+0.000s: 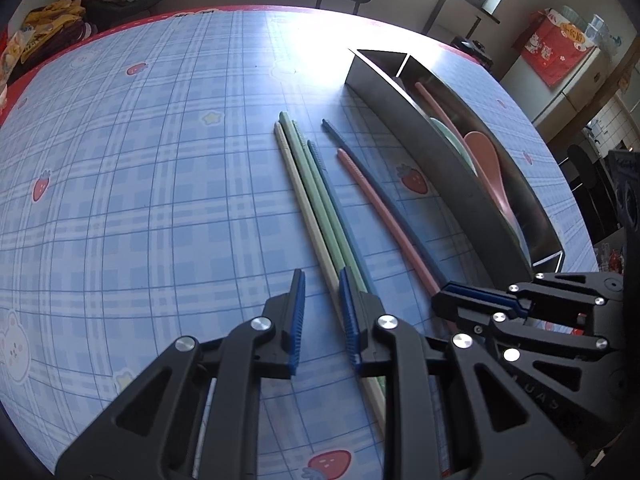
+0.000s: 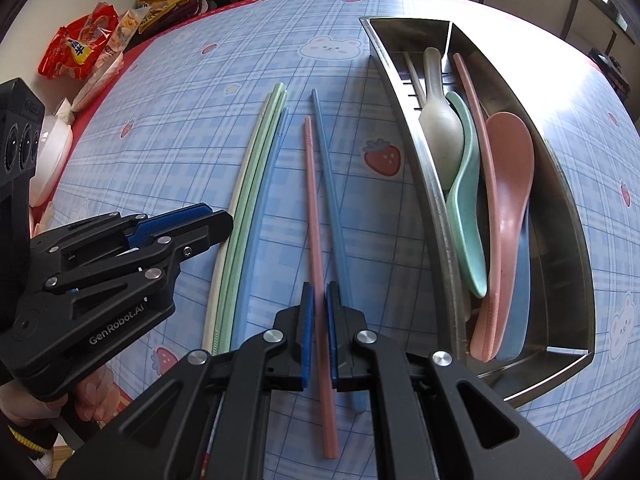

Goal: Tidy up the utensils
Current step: 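Grasp the beige chopstick with the left gripper while the right gripper grasps a pink chopstick, then lift the beige chopstick with the left gripper while the right gripper lifts the pink chopstick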

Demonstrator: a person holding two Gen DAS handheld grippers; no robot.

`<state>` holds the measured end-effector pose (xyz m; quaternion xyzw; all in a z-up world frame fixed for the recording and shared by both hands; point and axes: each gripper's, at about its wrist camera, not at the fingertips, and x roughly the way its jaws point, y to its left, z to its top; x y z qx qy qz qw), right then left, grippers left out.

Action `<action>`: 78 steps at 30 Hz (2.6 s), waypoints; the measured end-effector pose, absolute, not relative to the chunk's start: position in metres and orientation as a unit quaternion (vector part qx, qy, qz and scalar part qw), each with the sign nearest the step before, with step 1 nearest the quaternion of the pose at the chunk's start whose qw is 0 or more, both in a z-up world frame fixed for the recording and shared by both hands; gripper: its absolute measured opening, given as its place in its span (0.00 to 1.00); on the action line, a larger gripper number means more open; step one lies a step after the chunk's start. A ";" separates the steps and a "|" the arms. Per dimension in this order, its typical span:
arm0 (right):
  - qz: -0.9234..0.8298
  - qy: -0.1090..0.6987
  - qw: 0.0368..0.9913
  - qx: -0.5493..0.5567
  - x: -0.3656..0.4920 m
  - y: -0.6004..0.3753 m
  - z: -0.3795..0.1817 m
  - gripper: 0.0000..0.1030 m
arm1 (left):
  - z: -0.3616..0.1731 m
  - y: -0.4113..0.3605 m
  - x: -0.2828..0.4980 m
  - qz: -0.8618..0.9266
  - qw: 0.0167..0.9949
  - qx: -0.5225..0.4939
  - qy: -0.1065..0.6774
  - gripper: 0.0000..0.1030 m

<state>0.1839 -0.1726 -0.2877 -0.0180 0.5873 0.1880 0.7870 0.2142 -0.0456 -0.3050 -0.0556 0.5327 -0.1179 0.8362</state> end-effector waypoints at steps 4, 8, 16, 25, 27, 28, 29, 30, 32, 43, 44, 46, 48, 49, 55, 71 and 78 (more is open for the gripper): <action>0.189 0.587 0.787 -0.017 0.184 -0.174 -0.287 0.07 | -0.303 -0.053 0.216 -0.114 0.838 -0.018 0.533 0.25; 0.189 0.587 0.787 -0.017 0.184 -0.174 -0.287 0.07 | -0.304 -0.051 0.224 -0.105 0.836 -0.021 0.538 0.29; 0.190 0.587 0.786 -0.012 0.185 -0.176 -0.287 0.07 | -0.305 -0.048 0.226 -0.084 0.840 -0.008 0.537 0.13; 0.190 0.585 0.788 -0.026 0.184 -0.172 -0.287 0.07 | -0.306 -0.009 0.192 -0.084 0.828 -0.061 0.552 0.11; 0.189 0.583 0.789 -0.033 0.183 -0.170 -0.287 0.07 | -0.308 0.000 0.182 -0.082 0.825 -0.091 0.552 0.12; 0.188 0.581 0.791 -0.039 0.181 -0.168 -0.287 0.07 | -0.309 0.005 0.179 -0.081 0.821 -0.113 0.553 0.12; 0.189 0.580 0.791 -0.044 0.181 -0.167 -0.287 0.07 | -0.310 0.010 0.176 -0.080 0.818 -0.133 0.554 0.12; 0.189 0.578 0.792 -0.049 0.180 -0.166 -0.287 0.07 | -0.310 0.013 0.173 -0.078 0.817 -0.145 0.553 0.12; 0.190 0.576 0.794 -0.053 0.180 -0.164 -0.287 0.07 | -0.310 0.014 0.169 -0.076 0.819 -0.150 0.548 0.12; 0.190 0.569 0.798 -0.061 0.175 -0.162 -0.289 0.07 | -0.305 -0.009 0.161 -0.044 0.843 -0.089 0.528 0.12; 0.189 0.567 0.799 -0.064 0.174 -0.161 -0.289 0.07 | -0.305 -0.011 0.160 -0.038 0.846 -0.082 0.526 0.12; 0.190 0.563 0.802 -0.070 0.172 -0.159 -0.289 0.07 | -0.304 -0.013 0.160 -0.032 0.848 -0.075 0.523 0.11; 0.191 0.556 0.805 -0.081 0.170 -0.157 -0.289 0.07 | -0.305 -0.009 0.161 -0.033 0.847 -0.096 0.522 0.10; 0.192 0.554 0.805 -0.086 0.169 -0.157 -0.289 0.07 | -0.305 -0.004 0.160 -0.033 0.845 -0.116 0.521 0.10; 0.190 0.558 0.804 -0.080 0.171 -0.157 -0.288 0.06 | -0.306 0.005 0.149 -0.034 0.833 -0.161 0.528 0.10; 0.215 0.578 0.786 -0.029 0.154 -0.164 -0.289 0.06 | -0.307 0.022 0.125 -0.040 0.819 -0.191 0.540 0.10; 0.220 0.576 0.787 -0.031 0.149 -0.167 -0.290 0.06 | -0.307 0.025 0.122 -0.040 0.816 -0.201 0.540 0.10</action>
